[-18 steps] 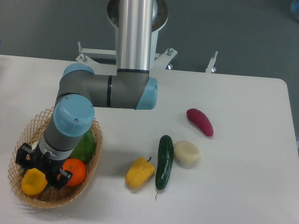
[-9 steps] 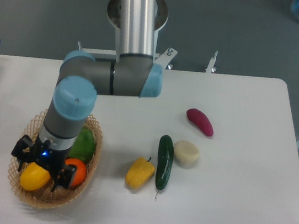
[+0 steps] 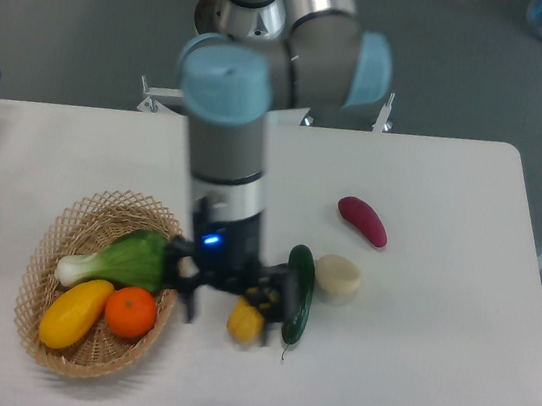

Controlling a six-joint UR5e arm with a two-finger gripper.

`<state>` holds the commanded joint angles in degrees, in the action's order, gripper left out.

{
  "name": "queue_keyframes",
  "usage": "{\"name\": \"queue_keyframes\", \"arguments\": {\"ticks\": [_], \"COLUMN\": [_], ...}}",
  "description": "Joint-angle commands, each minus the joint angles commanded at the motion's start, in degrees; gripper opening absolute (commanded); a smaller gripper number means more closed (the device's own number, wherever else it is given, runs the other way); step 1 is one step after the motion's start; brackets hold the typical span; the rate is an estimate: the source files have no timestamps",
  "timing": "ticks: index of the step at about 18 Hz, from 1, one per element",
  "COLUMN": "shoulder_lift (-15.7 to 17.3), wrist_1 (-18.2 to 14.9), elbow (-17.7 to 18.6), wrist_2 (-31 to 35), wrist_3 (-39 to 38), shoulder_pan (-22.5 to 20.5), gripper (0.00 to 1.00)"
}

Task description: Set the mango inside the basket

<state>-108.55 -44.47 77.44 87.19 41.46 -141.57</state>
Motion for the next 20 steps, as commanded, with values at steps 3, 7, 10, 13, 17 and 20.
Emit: {"name": "queue_keyframes", "arguments": {"ticks": [3,7,10,13,17,20], "shoulder_lift": [1.6,3.8,7.1,9.8,12.1,12.3], "wrist_1": [-0.9,-7.1,-10.9,-11.5,-11.4,-11.5], "elbow": [1.1,1.9,4.0,6.8,9.0,9.2], "wrist_2": [0.3,0.4,0.4,0.3,-0.9,-1.5], "wrist_3": [11.0,24.6,32.4,38.5,39.8,39.1], "shoulder_pan": [-4.9,-9.4,-12.1,-14.1,-15.3,-15.1], "gripper": [1.0,1.0,1.0,1.0,1.0,1.0]}}
